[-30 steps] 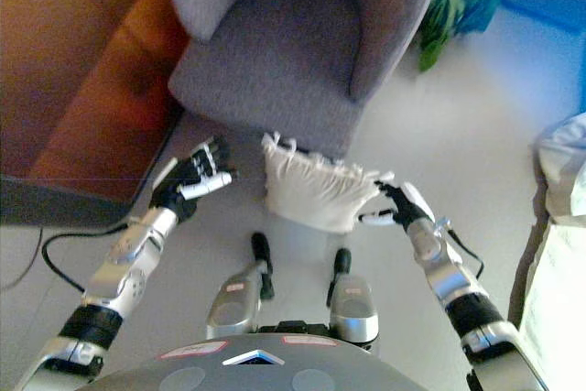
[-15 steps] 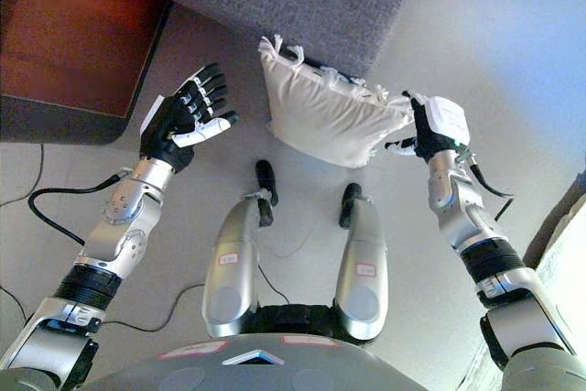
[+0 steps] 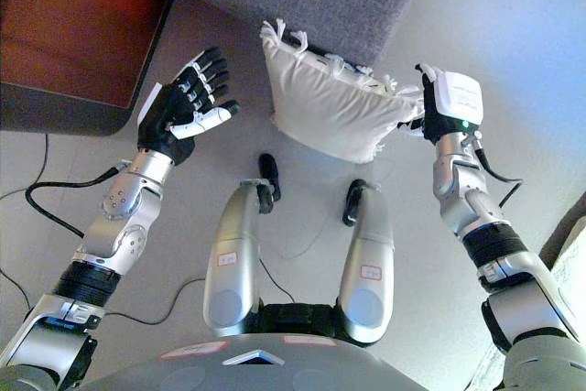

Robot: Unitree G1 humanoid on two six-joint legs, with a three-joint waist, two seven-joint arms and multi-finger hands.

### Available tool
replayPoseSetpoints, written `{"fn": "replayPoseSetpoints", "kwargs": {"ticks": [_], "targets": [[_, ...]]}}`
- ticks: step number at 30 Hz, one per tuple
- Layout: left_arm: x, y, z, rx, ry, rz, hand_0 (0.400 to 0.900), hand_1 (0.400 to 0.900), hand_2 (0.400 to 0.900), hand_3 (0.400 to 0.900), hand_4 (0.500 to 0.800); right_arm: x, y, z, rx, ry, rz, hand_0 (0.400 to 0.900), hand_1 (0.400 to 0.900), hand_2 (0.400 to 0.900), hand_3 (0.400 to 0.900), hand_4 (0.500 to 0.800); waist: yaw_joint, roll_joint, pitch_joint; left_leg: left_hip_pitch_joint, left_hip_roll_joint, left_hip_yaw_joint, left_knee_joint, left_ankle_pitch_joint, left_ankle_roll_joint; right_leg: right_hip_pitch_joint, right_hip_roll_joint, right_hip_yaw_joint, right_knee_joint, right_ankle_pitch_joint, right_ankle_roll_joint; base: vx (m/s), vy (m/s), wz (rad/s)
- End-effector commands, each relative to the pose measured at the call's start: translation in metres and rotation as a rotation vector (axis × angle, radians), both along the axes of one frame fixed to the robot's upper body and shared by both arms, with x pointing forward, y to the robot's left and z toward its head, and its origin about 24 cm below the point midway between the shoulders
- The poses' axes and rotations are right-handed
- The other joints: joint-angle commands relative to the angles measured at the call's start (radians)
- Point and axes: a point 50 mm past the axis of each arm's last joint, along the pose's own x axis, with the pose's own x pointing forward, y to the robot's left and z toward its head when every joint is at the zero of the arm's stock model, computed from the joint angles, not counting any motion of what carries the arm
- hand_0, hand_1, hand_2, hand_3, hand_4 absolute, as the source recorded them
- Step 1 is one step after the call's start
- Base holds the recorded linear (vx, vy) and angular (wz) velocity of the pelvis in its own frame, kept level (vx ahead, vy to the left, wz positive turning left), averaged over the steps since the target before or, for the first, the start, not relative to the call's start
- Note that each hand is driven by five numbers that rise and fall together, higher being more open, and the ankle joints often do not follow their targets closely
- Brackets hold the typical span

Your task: Pick up the pillow and put it on the sofa.

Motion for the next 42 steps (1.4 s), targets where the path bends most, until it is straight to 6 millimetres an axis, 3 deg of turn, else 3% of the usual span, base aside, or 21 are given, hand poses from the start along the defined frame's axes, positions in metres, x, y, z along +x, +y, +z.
{"fn": "replayPoseSetpoints", "kwargs": {"ticks": [1, 5, 17, 31, 38, 42], "targets": [[-0.007, -0.017, 0.045, -0.05, -0.245, -0.09, 0.9, 0.9, 0.9, 0.9, 0.8, 0.016, -0.009, 0.047, 0.0, -0.116, 0.021, 0.9, 0.9, 0.9, 0.9, 0.8, 0.001, 0.031, -0.004, 0.03, -0.041, 0.073, 0.206, -0.277, 0.074, -0.017, 0.037, -0.015, 0.053, 0.007, -0.024, -0.02, -0.056, 0.1], [-0.006, -0.017, 0.048, -0.042, -0.25, -0.095, 0.9, 0.9, 0.9, 0.9, 0.8, 0.02, -0.009, 0.051, 0.131, -0.082, 0.048, 0.9, 0.9, 0.9, 0.9, 0.8, 0.01, 0.039, 0.003, -0.014, -0.042, 0.073, 0.277, -0.299, 0.078, -0.063, 0.025, -0.019, 0.132, -0.022, -0.03, 0.0, -0.06, 0.12], [-0.005, -0.021, 0.052, -0.014, -0.256, -0.137, 0.9, 0.9, 0.9, 0.9, 0.8, 0.039, -0.018, 0.084, 0.279, -0.069, 0.051, 0.9, 0.9, 0.9, 0.9, 0.8, 0.036, 0.074, 0.007, -0.136, -0.053, 0.061, 0.448, -0.346, 0.08, -0.184, -0.008, -0.011, 0.308, -0.076, -0.032, 0.01, -0.032, 0.09], [0.001, -0.028, 0.074, -0.03, -0.315, -0.191, 0.9, 0.9, 0.9, 0.9, 0.8, 0.062, -0.035, 0.138, 0.166, -0.104, -0.08, 0.9, 0.9, 0.9, 0.9, 0.8, 0.074, 0.132, 0.007, -0.317, -0.083, 0.04, 0.603, -0.379, 0.078, -0.358, -0.042, 0.017, 0.463, -0.113, -0.035, -0.01, -0.001, 0.04], [0.005, -0.029, 0.079, -0.015, -0.319, -0.21, 0.9, 0.9, 0.9, 0.9, 0.8, 0.067, -0.044, 0.144, 0.325, -0.027, -0.136, 0.9, 0.9, 0.9, 0.9, 0.8, 0.096, 0.148, 0.007, -0.385, -0.095, 0.037, 0.676, -0.396, 0.072, -0.414, -0.057, 0.018, 0.547, -0.145, -0.04, 0.0, -0.015, 0.08], [0.007, -0.029, 0.083, -0.009, -0.32, -0.212, 0.9, 0.9, 0.9, 0.9, 0.8, 0.066, -0.053, 0.135, 0.437, 0.083, -0.211, 0.9, 0.9, 0.9, 0.9, 0.8, 0.105, 0.152, 0.007, -0.425, -0.1, 0.038, 0.7, -0.404, 0.07, -0.448, -0.059, 0.021, 0.57, -0.152, -0.04, 0.0, 0.0, 0.0]]}}
